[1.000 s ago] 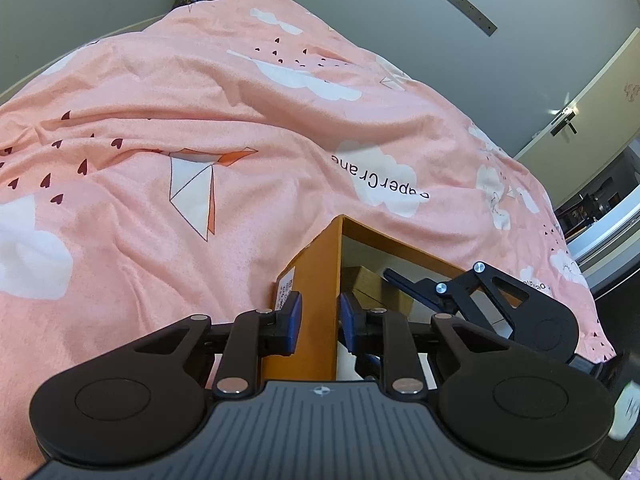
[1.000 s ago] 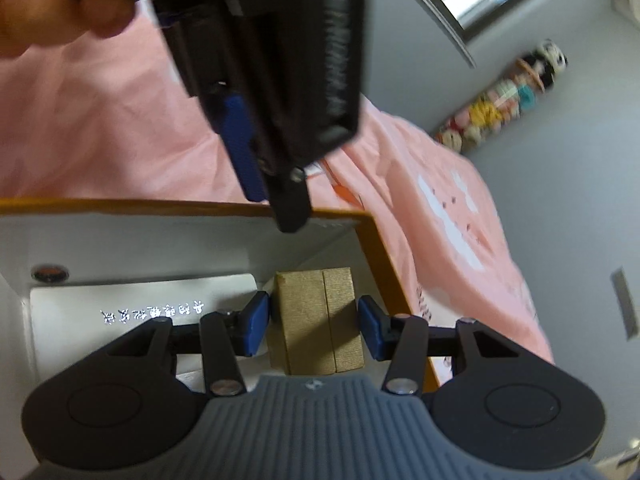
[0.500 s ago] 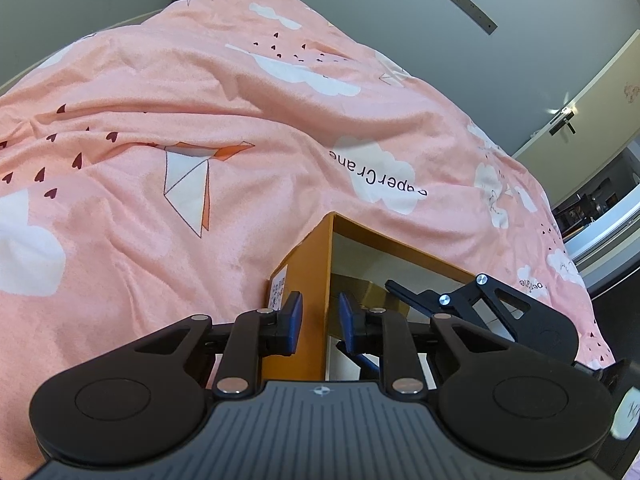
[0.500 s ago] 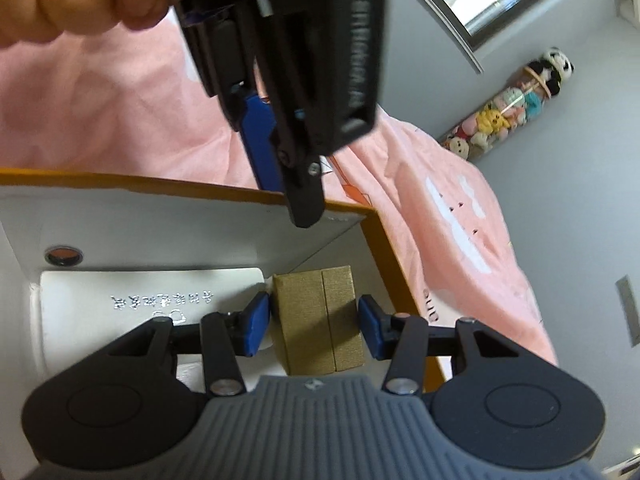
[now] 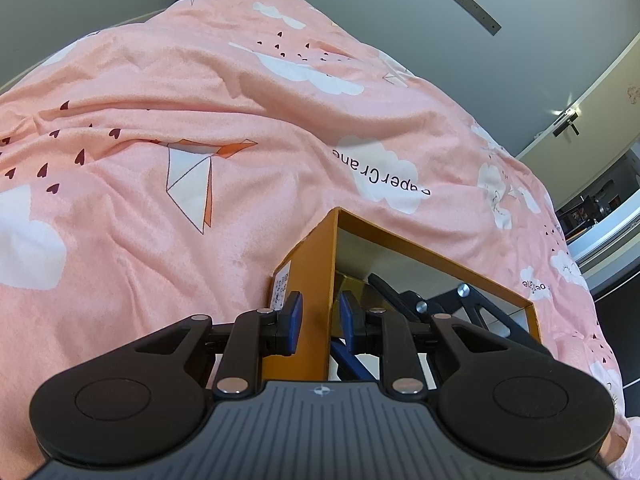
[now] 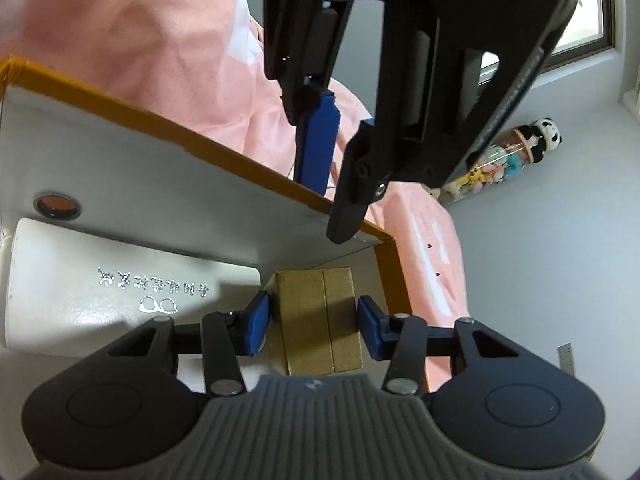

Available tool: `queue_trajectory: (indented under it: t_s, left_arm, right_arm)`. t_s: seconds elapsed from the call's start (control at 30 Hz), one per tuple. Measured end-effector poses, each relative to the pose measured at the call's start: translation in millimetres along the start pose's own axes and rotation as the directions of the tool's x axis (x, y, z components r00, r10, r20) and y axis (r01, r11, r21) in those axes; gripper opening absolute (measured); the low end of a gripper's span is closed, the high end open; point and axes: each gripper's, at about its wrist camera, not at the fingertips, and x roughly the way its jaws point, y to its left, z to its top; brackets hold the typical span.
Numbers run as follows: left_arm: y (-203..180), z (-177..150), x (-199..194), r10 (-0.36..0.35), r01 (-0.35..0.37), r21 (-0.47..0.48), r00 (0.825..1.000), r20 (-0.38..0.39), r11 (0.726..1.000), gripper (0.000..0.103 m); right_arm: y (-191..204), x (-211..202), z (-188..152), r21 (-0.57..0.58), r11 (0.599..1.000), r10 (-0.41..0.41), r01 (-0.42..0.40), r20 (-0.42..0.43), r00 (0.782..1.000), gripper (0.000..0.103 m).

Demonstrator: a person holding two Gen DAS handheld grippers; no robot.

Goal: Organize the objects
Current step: 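Lower the gold cube into the box beside the white case, open right gripper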

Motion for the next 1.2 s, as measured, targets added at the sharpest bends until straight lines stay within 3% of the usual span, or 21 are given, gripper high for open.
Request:
queue_trajectory:
  t_s: [0.2,0.4,0.57,0.7,0.83,1.03,1.2]
  left_arm:
    - [-1,-3,2,0.009,-0.009,0.004,1.0,-0.004,1.0,0.026]
    - [-3,-5,3,0.007,-0.007,0.015,1.0,-0.006,1.0,0.026]
    - [-4,-6,2,0.012,-0.011,0.024,1.0,-0.006,1.0,0.026]
    - [-4,-7,2,0.016,-0.016,0.023,1.0,0.005,1.0,0.026]
    - [-4,-7,3,0.019,-0.02,0.018,1.0,0.006,1.0,0.026]
    - [-5,-8,2,0.017,-0.017,0.021,1.0,0.007,1.0,0.026]
    - [-4,-6,3,0.009,-0.009,0.016,1.0,0.007,1.0,0.026]
  right_arm:
    - [-37,13,-4,0.225,0.962,0.16,-0.153,-0.009,0.987,0.05]
    - [-60,26,-11,0.363,0.901,0.24,-0.237,0.036,0.97,0.054]
    - [-59,36,2,0.368,0.901,0.237,-0.23,0.027,0.971,0.055]
    - [-66,29,1,0.39,0.898,0.22,-0.204,0.003,0.975,0.068]
    - [-68,21,-13,0.424,0.889,0.218,-0.172,-0.061,0.974,0.071]
    - [-79,33,-31,0.597,0.777,0.332,-0.202,-0.114,0.936,0.042]
    - [-78,43,-32,0.632,0.737,0.379,-0.238,-0.096,0.92,0.019]
